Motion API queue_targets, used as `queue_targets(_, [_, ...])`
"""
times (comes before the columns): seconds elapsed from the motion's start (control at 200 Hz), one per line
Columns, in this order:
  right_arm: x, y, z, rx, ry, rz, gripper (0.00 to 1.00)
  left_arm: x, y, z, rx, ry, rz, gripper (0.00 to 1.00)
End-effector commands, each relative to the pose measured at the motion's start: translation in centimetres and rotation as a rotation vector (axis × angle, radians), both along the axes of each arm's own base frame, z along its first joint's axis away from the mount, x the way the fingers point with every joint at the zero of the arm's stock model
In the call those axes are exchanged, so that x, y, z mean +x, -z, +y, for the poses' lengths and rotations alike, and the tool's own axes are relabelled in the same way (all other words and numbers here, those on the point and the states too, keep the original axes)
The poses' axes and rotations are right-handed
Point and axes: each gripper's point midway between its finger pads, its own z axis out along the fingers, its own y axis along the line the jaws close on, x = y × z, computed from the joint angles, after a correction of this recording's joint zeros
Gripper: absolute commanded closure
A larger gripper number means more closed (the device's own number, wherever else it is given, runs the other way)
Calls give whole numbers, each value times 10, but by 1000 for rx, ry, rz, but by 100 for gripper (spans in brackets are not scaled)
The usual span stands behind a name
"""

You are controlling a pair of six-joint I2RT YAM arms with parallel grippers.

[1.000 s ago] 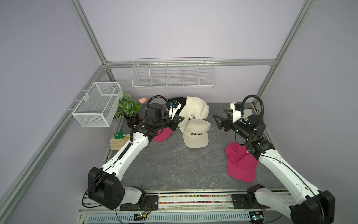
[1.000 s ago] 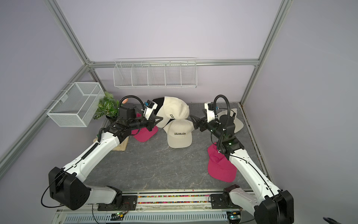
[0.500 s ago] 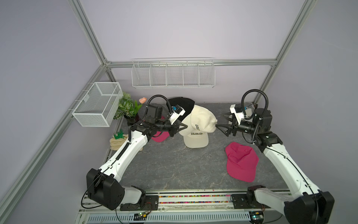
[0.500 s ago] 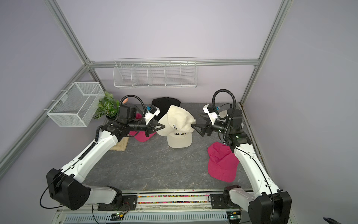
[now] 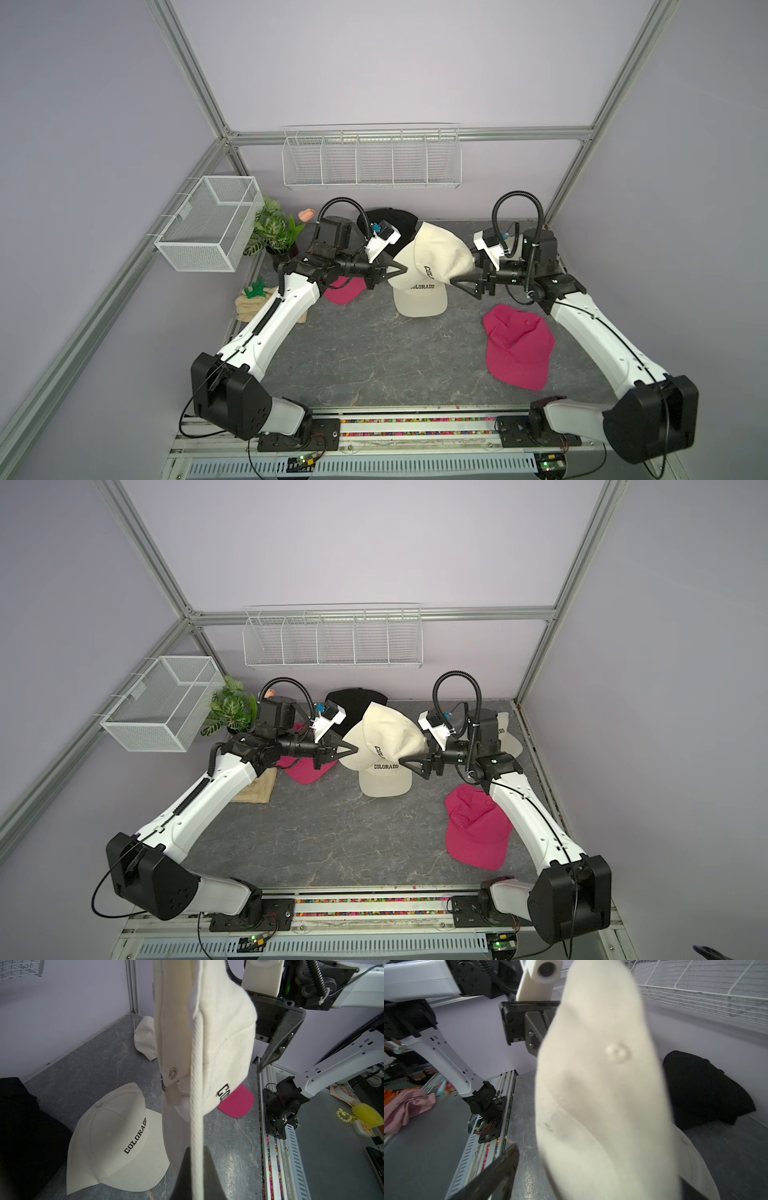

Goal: Stack the baseball caps by color
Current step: Pick up the baseball cap from the center of the board.

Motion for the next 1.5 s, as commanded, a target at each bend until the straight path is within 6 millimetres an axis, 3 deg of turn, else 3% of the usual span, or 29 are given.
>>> queue_targets(0.0, [-18, -14, 6, 29, -128, -41, 1, 12, -11, 0, -14, -4, -39, 100])
queue_targets(0.055, [-24, -17, 7, 35, -155, -36, 10, 19, -8, 0, -3, -21, -35, 100])
queue_targets(0.155, [-31, -23, 8, 35, -168, -54, 38, 33, 2, 2, 46, -71, -24, 100])
queue_targets(0.215, [-34, -26, 8, 33, -165, -68, 49, 40, 7, 3, 68, -86, -19, 100])
queue_targets(0.77, [-42, -30, 14, -1, -146, -106, 93, 81, 22, 14, 124, -226, -24, 100])
queue_targets(0.98, [-46, -43, 18, 15, -124, -117, 93, 119, 40, 42, 228, -481, -63, 100])
queue_targets(1.14, [-32, -33, 20, -16, -53, -85, 94, 117, 42, 41, 212, -484, -50, 100])
queue_targets(1.309, [-1, -14, 17, -83, 81, 0, 93, 119, 43, 41, 212, -484, -58, 100])
queue_targets(1.349, [5, -8, 17, -101, 98, 25, 94, 124, 43, 43, 213, -516, -60, 90])
queue_targets(1.424, [10, 1, 20, -119, 96, 70, 94, 134, 42, 52, 214, -595, -70, 87])
queue_targets(1.494, [10, 4, 22, -120, 80, 93, 93, 140, 40, 60, 211, -668, -76, 77])
